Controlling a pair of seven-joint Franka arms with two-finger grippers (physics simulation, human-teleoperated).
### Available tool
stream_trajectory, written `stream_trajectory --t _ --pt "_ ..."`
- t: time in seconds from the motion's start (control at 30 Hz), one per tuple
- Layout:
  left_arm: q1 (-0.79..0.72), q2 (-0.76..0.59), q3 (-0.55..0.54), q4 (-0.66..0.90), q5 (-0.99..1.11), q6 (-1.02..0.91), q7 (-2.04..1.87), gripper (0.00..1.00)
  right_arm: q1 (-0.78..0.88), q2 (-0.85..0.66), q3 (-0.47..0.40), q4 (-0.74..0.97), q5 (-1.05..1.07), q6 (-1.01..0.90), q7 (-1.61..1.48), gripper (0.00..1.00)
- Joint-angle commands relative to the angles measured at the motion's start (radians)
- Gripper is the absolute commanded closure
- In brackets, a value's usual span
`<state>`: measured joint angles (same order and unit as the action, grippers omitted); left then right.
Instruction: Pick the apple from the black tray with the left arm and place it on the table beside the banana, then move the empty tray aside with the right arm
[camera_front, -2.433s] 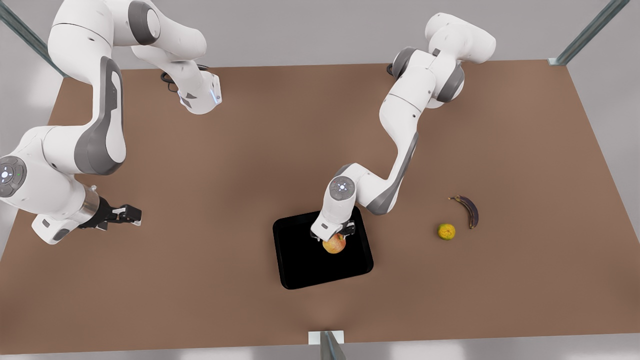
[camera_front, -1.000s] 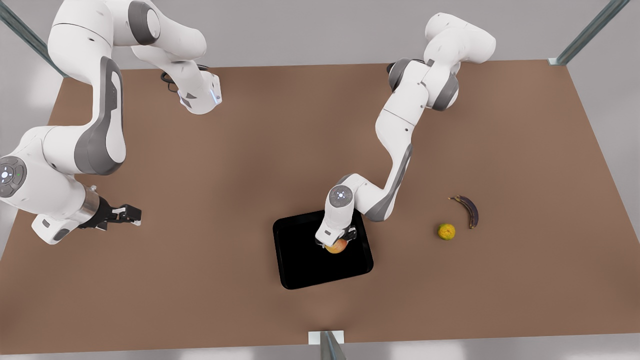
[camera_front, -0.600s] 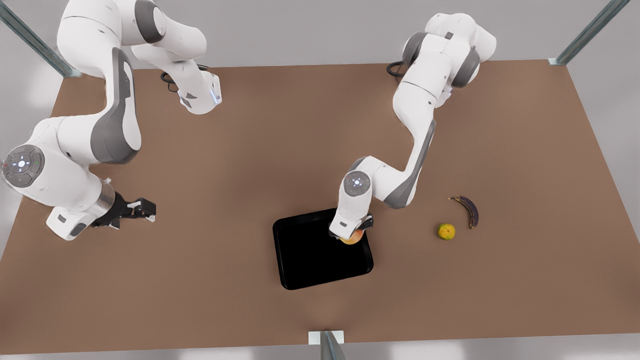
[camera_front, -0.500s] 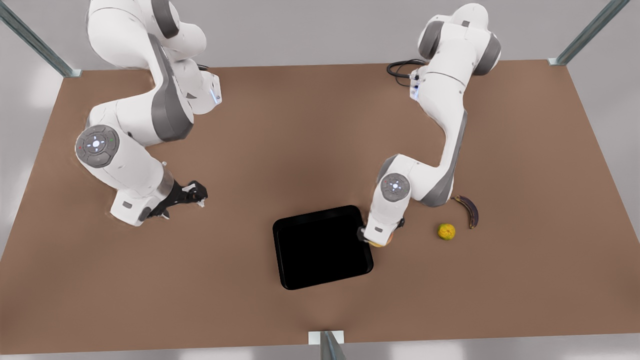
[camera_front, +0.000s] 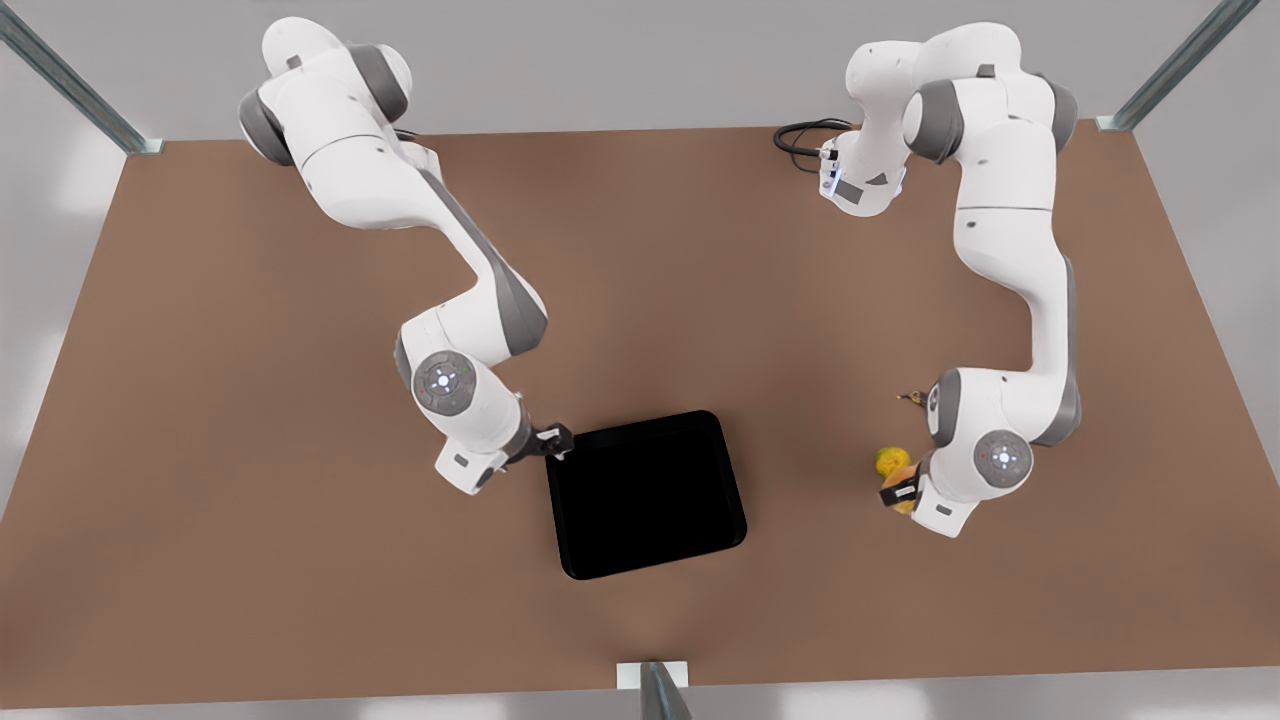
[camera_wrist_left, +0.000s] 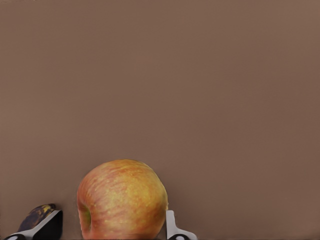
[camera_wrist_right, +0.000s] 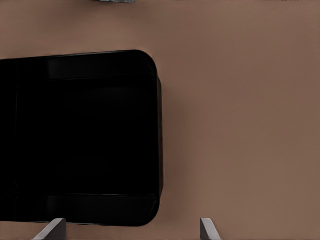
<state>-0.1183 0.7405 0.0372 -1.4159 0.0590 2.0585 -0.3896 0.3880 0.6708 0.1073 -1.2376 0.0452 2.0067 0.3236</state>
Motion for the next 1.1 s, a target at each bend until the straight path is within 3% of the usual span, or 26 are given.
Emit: stream_trajectory --t 0.0,0.13,0.17,0.23,0.3,0.33,0.4,0.77,0.8,0.9,0.93,1.0,1.07 --pt "0.029 0.013 0.001 0.002 -0.002 0.017 0.331 0.00 0.002 0.015 0.000 -0.013 -0.002 0.231 0.345 0.00" --pt "0.040 0.016 -0.002 0.003 -0.002 0.080 0.291 0.00 0.009 0.078 0.003 -0.023 0.002 0.282 0.273 0.00" --pt "0.040 -0.052 -0.014 0.022 -0.005 0.042 0.296 0.00 0.012 0.090 0.006 -0.026 0.004 0.282 0.261 0.00" --pt "0.051 -0.141 -0.037 0.258 -0.150 -0.351 0.354 0.00 0.011 0.121 0.020 -0.026 0.004 0.288 0.207 0.00" --pt "0.060 -0.279 -0.029 0.272 -0.137 -0.511 0.532 0.00 0.011 0.151 0.022 -0.025 0.001 0.297 0.175 0.00" --pt "0.057 -0.357 -0.031 0.195 -0.107 -0.535 0.531 0.00 0.011 0.167 0.022 -0.026 0.001 0.328 0.152 0.00" --pt "0.055 -0.395 -0.031 0.094 -0.094 -0.468 0.531 0.00 -0.011 0.185 0.020 -0.026 0.002 0.333 0.069 0.00" --pt "0.051 -0.371 -0.030 0.112 -0.093 -0.471 0.518 0.00 -0.018 0.256 0.037 -0.023 0.004 0.334 0.012 0.02" --pt "0.054 -0.369 -0.030 0.114 -0.094 -0.471 0.520 0.00 -0.018 0.263 0.038 -0.023 0.002 0.334 0.011 0.09" --pt "0.055 -0.369 -0.030 0.114 -0.093 -0.471 0.520 0.00 -0.021 0.263 0.037 -0.019 0.004 0.333 0.015 0.56" --pt "0.051 -0.369 -0.030 0.114 -0.093 -0.471 0.520 0.00 -0.023 0.262 0.037 -0.016 0.005 0.330 0.017 0.67" --pt "0.052 -0.369 -0.030 0.114 -0.093 -0.471 0.520 0.00 -0.024 0.259 0.043 -0.016 0.007 0.325 0.020 0.82" --pt "0.051 -0.369 -0.030 0.114 -0.091 -0.471 0.520 0.00 -0.024 0.256 0.043 -0.014 0.008 0.322 0.022 0.92"
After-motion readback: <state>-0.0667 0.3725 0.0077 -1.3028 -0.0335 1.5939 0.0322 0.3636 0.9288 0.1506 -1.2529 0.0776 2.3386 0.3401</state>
